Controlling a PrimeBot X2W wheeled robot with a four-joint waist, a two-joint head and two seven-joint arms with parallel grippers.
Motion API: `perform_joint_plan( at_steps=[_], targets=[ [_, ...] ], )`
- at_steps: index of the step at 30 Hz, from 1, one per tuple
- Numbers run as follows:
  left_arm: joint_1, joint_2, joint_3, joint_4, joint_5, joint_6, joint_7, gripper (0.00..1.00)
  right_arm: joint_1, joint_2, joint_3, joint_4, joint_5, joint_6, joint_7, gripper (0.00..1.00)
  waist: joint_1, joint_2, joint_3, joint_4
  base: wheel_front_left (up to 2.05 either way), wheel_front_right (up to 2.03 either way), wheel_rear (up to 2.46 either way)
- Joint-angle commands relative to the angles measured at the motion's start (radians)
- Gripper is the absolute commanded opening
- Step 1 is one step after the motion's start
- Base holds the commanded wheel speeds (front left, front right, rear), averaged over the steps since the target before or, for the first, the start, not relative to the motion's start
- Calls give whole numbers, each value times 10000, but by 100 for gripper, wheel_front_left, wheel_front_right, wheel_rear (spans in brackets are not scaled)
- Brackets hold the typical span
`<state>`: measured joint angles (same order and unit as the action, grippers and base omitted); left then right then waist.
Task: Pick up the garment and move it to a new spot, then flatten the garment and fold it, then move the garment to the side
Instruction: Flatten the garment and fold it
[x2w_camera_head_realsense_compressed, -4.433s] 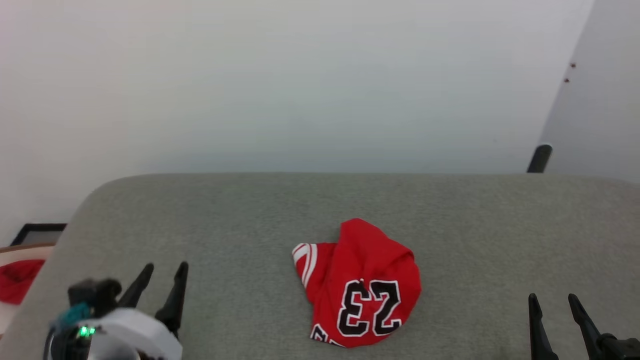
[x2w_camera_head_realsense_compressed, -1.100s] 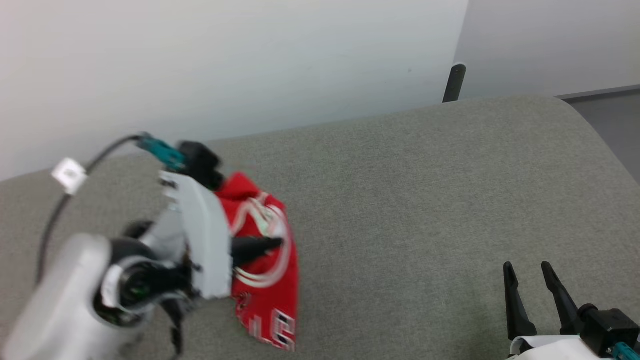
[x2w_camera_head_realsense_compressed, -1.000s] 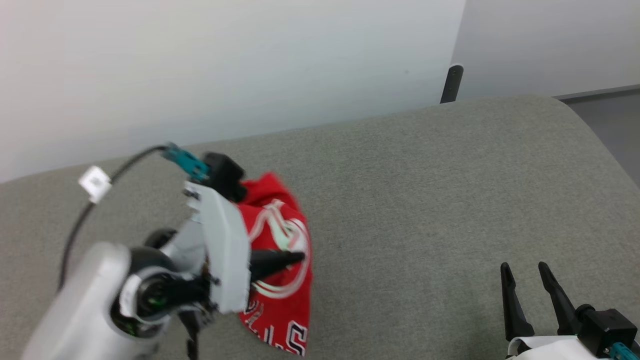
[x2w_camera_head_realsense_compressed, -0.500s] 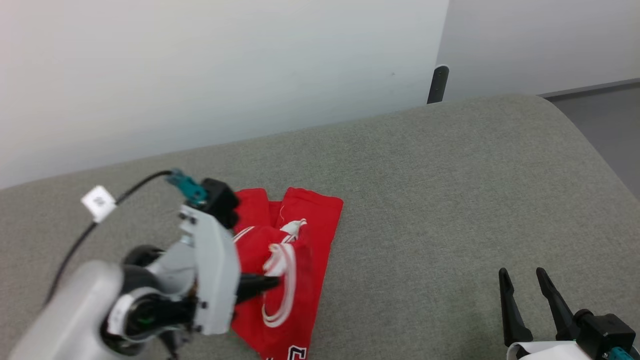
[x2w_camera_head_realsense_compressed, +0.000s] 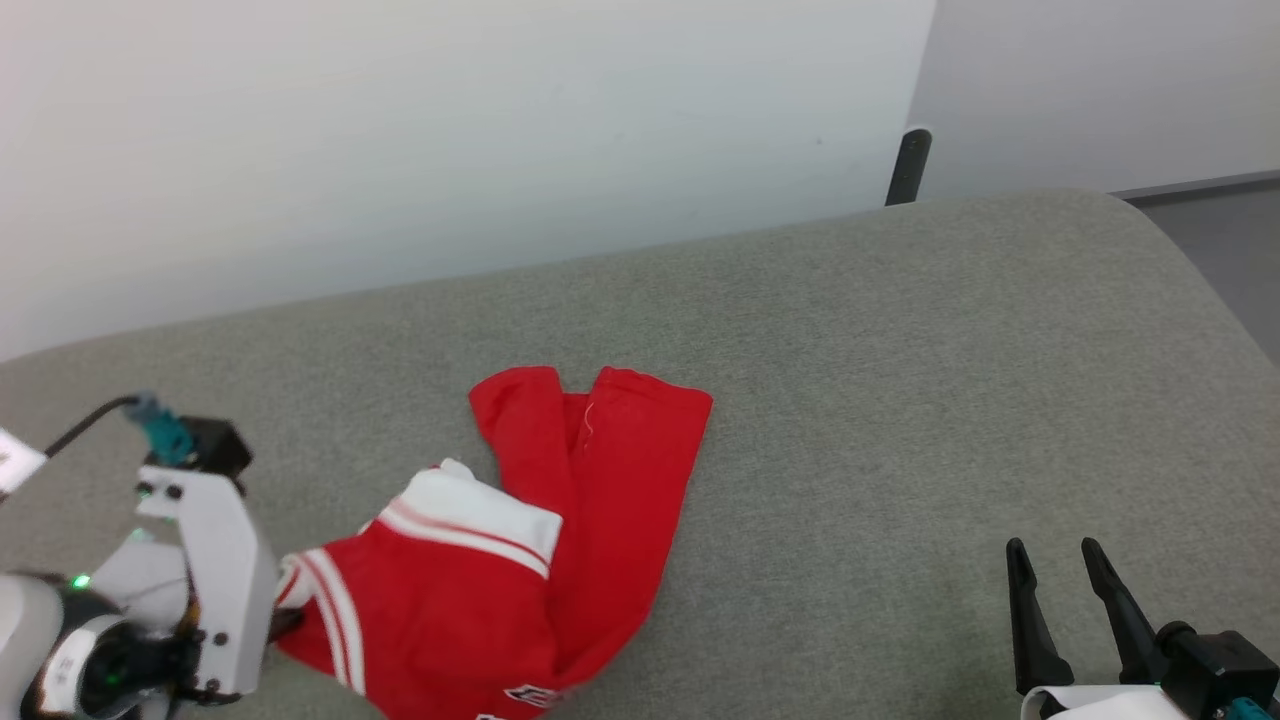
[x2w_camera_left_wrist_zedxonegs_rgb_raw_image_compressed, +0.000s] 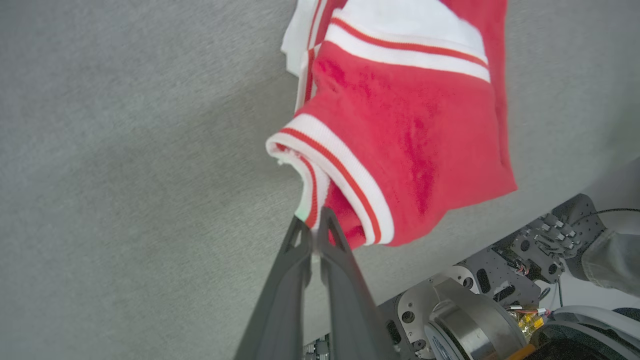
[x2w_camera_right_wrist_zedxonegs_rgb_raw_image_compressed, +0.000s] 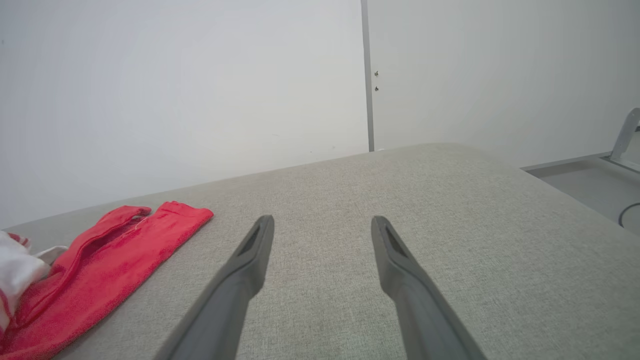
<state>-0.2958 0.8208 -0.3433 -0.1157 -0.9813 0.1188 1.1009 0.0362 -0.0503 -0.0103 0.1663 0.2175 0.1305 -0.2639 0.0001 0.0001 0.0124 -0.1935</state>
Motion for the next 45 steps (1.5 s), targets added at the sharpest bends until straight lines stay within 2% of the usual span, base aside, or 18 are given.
perform_joint_plan(
  at_steps=[1,3,7,9,10,12,13,21,24,32,39,45],
  targets=[
    [146,14,66,141,52,99,-73,0,19,0,-4,-1,-19,5,-9,100,-1,-1,39,86,0,0,0],
    [404,200,17,475,241,82,-175,0,-41,3,22,9,-52,5,-9,100,-1,-1,65,152,0,0,0],
    [757,16,-39,1163,198,133,-416,0,-115,3,14,26,-87,5,-9,100,-1,-1,84,297,0,0,0],
    [838,-139,-42,1488,164,82,-641,30,-142,3,23,36,-98,5,-9,100,-1,-1,80,370,0,0,0],
    [843,-194,-38,1627,223,38,-792,39,-145,2,44,42,-114,5,-9,100,-1,-1,71,402,0,0,0],
    [831,-388,-21,1880,240,-28,-1097,82,-126,2,53,66,-167,5,-9,100,-1,-1,6,487,0,0,0],
    [812,-440,-9,1979,274,-70,-1231,100,-119,2,71,79,-198,5,-9,100,-1,-1,-35,521,0,0,0],
    [544,-566,-26,2224,460,-267,-1706,100,-10,2,209,70,-341,5,-9,100,-1,-1,-547,1034,0,0,0],
    [449,-629,-10,2173,724,-393,-2225,100,27,2,276,158,-383,5,-9,100,-1,-1,-759,1332,0,0,0],
    [438,-1382,93,2466,1778,-964,-5396,100,-218,5,637,407,-381,5,45,100,-1,-1,-1182,2239,0,0,0],
    [680,-2060,168,3127,2691,-1133,-8289,100,-517,-61,928,634,-310,5,433,100,-1,-1,-1453,3053,0,0,0],
    [920,-2473,152,3717,3188,-1204,-10127,100,-632,-171,1013,746,-202,5,665,100,-1,-1,-1612,3720,0,0,0]
  ],
)
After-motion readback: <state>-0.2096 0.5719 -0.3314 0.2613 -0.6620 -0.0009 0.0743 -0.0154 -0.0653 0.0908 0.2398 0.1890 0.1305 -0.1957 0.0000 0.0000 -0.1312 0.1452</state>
